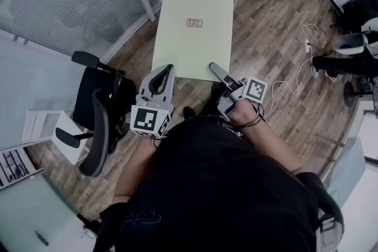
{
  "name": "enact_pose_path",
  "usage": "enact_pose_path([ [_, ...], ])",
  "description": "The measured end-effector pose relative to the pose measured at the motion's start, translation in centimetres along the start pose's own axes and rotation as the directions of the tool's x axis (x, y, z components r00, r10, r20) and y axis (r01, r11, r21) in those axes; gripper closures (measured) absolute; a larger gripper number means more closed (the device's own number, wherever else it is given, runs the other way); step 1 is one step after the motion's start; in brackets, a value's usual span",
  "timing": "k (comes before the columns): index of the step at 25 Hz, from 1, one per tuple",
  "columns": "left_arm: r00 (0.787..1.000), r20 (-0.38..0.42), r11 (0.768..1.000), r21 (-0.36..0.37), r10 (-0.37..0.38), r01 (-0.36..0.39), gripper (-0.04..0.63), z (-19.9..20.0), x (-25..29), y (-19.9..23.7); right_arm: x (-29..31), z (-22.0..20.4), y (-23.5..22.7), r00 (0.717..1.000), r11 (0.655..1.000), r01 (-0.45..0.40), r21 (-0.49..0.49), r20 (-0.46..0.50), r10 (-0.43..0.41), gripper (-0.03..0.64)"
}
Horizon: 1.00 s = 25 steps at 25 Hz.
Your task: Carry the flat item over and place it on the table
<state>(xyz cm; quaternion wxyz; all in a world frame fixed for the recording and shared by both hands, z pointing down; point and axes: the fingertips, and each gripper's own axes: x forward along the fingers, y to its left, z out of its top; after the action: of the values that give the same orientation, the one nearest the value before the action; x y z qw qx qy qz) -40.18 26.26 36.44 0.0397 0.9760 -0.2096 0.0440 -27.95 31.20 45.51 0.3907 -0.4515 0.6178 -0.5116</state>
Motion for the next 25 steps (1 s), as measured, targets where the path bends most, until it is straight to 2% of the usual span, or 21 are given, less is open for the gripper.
enact_pose_path([
  [10, 1.0, -0.008, 1.0, -0.011, 0.001, -0.001, 0.581, -0.4, 0.6, -0.2, 0.1, 0.3, -0.6, 1.0, 1.0, -0.001, 0.014, -0.017, 0.001, 0.33],
  [14, 1.0, -0.014, 1.0, -0.021, 0.0, 0.0, 0.581, -0.8, 1.5, 0.2, 0.6, 0.9, -1.1, 1.0, 0.998, -0.024, 0.054, -0.007, 0.024, 0.33],
  [22, 1.0, -0.022, 0.999, -0.033, 0.001, -0.002, 0.581, -1.4, 2.8, 0.3, 0.8, 1.9, -2.0, 1.0, 0.997, -0.011, 0.079, -0.003, 0.012, 0.33],
  [25, 1.0, -0.018, 0.999, -0.038, -0.016, 0.015, 0.581, -1.1, 5.2, -0.1, 0.9, 3.8, -2.8, 1.0, 0.995, 0.001, 0.101, -0.003, 0.0, 0.33],
])
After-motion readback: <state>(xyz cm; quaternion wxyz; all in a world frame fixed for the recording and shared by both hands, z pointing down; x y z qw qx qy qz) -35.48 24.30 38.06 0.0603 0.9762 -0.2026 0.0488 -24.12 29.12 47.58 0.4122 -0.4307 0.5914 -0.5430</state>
